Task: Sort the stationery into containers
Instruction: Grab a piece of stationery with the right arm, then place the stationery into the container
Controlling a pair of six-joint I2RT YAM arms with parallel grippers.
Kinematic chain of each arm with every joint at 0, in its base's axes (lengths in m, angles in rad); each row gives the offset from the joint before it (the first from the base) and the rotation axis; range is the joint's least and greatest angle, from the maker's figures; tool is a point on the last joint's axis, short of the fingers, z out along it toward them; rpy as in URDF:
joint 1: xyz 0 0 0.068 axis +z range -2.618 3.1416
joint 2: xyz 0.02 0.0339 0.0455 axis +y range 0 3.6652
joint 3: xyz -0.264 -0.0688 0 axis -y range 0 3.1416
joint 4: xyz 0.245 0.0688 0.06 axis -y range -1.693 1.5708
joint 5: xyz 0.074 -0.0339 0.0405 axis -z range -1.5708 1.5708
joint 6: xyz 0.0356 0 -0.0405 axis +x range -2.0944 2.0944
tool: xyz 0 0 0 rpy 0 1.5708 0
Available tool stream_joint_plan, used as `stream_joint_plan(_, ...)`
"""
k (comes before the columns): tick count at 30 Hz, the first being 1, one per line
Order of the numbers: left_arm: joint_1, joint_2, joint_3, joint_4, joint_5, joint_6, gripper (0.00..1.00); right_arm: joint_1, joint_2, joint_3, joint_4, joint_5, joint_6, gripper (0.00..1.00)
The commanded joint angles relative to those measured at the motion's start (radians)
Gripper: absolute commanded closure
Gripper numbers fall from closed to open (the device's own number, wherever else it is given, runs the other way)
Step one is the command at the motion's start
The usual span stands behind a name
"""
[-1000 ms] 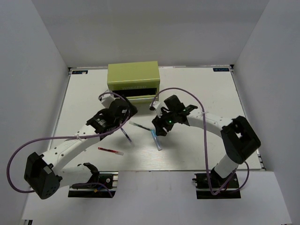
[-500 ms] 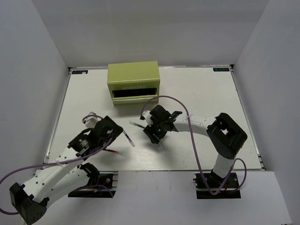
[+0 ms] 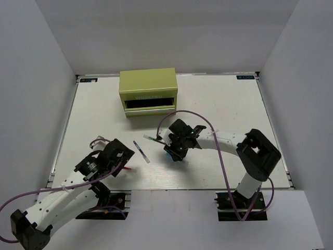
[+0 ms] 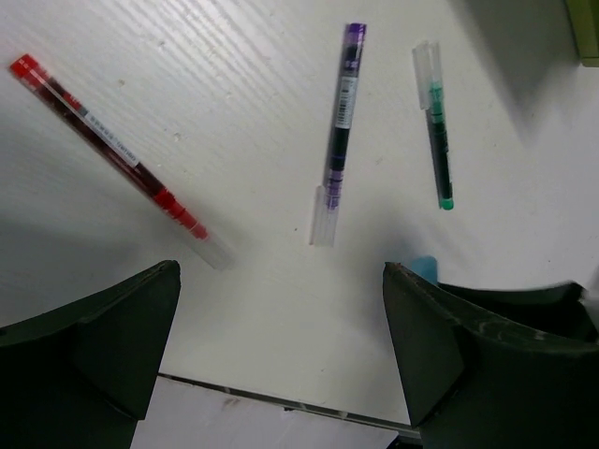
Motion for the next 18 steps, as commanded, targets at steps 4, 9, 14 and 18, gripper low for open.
stream_joint_plan(4,0.004,-0.045,-0.066,-0.032,0.068,-0.11,0.0,-0.01,-0.204,0.065,-0.103,-0.113,-0.385,0.76)
stream_joint_plan(9,0.004,-0.045,-0.078,-0.044,0.077,-0.119,0.0,-0.026,-0.172,0.299,-0.118,-0.139,-0.535,0.8)
stream_joint_plan(14,0.004,-0.058,-0.069,-0.078,0.077,-0.128,0.0,-0.049,-0.081,0.436,-0.045,-0.113,-0.607,0.84)
stream_joint_plan(18,0.004,-0.101,-0.08,-0.089,0.077,-0.138,0.0,-0.085,0.031,0.595,-0.002,-0.07,-0.65,0.84)
